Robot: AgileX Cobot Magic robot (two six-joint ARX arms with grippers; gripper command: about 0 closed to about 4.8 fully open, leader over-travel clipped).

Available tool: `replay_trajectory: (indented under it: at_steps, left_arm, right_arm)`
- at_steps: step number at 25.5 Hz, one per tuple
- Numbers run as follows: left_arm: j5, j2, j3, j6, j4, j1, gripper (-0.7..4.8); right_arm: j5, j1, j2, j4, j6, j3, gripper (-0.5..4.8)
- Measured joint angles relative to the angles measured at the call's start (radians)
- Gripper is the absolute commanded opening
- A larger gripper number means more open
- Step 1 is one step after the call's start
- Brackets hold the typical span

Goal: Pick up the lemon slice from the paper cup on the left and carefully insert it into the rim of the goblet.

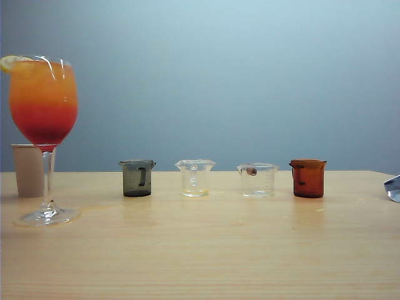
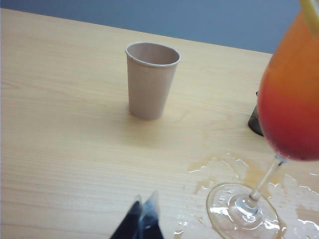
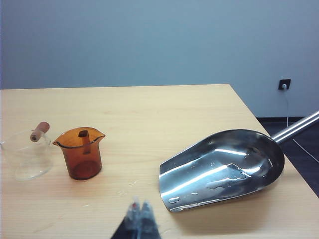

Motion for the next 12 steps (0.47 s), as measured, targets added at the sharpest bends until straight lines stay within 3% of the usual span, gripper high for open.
replay_trajectory:
  at_steps: [12]
  left_arm:
    - [0.0,0.0,0.0,0.0,-0.002,0.0,-0.04]
  right_arm:
    - [-0.006,0.005,0.0,-0.007,-0.005,0.0,-0.01]
